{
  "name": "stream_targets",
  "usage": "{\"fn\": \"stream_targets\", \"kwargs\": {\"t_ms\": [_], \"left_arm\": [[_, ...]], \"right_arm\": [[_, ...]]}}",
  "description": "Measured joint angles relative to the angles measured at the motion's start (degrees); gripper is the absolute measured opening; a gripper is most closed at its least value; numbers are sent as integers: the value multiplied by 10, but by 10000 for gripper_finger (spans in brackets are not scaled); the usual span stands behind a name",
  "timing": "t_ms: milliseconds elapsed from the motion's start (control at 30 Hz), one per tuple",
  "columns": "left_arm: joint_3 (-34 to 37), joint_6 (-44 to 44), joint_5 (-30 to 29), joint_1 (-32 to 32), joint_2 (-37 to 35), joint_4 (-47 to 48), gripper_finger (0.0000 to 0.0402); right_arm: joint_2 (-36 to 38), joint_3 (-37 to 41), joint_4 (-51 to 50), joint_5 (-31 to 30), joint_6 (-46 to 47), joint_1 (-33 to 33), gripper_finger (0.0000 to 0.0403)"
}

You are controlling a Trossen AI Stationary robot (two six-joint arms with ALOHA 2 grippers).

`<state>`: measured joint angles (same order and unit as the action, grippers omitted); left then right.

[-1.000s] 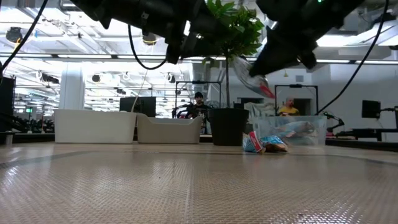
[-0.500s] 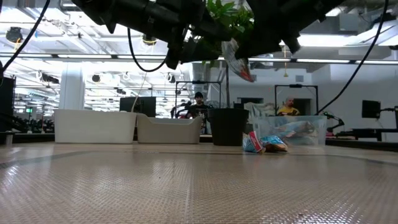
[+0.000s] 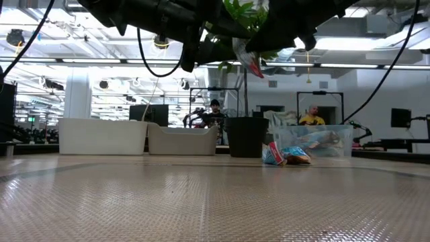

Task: Pick and place Granola Bars by type
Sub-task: Put the red granola bar into the gray bin

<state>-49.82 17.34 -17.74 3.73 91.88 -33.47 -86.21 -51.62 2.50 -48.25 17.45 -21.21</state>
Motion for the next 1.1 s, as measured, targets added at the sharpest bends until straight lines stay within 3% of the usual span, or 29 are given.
{"fn": "stream_targets", "kwargs": {"t_ms": [600,933,1100], "left_arm": [[0,-39,1,0,0,0,103],[0,-76,-3,0,0,23,46],[0,-112,-45,0,0,79,27]], "right_arm": [[0,0,4,3,-14,3,8],[0,0,4,5,-14,15,99],[0,0,-5,5,-10,19,149]]}}
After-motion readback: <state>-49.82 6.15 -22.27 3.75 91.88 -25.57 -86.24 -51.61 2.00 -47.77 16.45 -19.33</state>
